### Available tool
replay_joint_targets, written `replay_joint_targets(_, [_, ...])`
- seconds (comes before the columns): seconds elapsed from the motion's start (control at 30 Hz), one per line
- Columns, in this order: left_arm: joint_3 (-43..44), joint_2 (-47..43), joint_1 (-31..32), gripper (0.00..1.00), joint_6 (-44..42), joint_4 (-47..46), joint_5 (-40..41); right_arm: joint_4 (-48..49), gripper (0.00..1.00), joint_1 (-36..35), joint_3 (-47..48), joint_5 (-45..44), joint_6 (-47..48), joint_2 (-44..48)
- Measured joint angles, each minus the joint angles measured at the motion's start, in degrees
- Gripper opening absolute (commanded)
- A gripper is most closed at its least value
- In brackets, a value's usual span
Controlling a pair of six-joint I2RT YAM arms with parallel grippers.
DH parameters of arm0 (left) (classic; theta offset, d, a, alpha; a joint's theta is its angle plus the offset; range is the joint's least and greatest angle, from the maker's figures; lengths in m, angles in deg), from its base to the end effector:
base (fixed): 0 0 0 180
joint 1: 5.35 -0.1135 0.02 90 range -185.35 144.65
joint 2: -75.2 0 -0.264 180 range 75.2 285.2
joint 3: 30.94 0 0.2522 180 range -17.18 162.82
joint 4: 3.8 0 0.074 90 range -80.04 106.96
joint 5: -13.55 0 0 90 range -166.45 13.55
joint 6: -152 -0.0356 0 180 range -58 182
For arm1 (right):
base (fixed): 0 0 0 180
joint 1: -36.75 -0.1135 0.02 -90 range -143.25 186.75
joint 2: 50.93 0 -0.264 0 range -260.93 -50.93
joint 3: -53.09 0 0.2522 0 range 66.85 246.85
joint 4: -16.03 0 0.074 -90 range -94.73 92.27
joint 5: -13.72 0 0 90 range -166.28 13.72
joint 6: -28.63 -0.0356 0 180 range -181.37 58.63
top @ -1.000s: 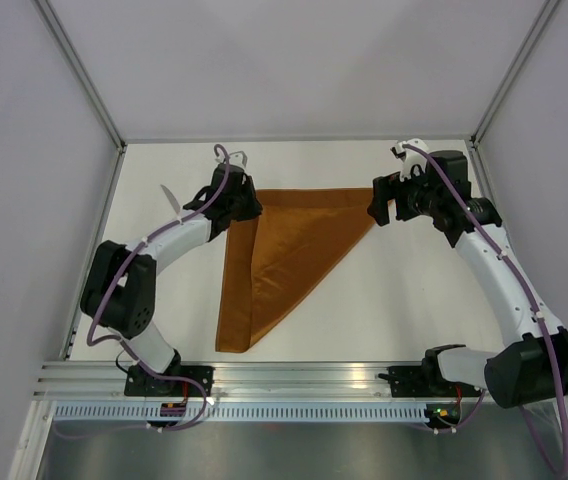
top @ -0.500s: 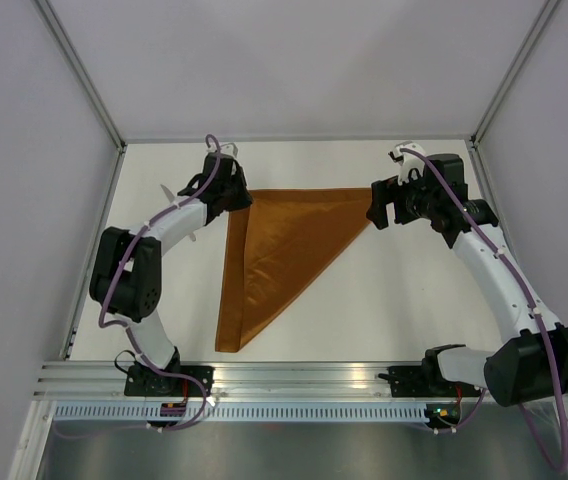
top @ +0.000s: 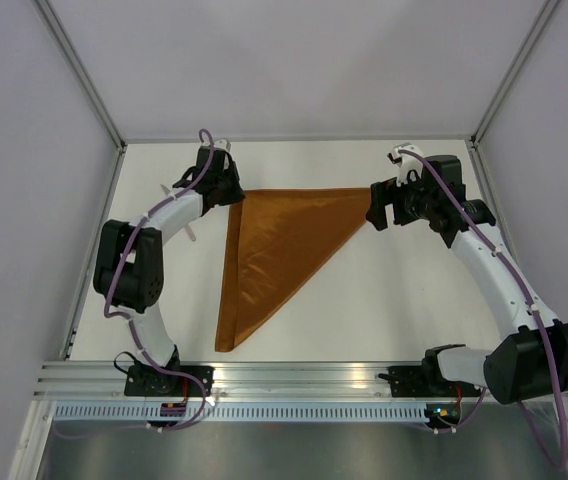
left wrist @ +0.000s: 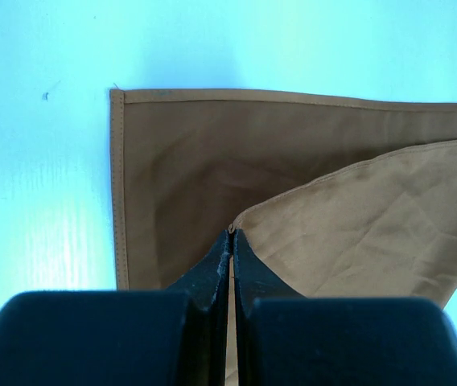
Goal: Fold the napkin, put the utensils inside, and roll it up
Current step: Fold the napkin
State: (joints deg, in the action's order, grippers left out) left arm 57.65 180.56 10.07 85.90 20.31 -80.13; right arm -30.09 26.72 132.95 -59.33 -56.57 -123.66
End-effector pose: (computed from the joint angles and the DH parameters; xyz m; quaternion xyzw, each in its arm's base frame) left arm 0.3987 -0.1123 0.2236 -0.0539 0.9076 -0.1673 0.3814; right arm 0.2698 0.0583 0.3289 -0.1781 0.8770 0.1523 0.4194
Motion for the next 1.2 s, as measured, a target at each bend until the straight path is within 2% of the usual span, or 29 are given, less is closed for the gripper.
replay_joint_targets(1.2, [10.95,8.09,-3.93,0.02,-2.34,4.66,-2.45,0.28,0.96,0.00,-0.20,-0.02,0.39,-1.27])
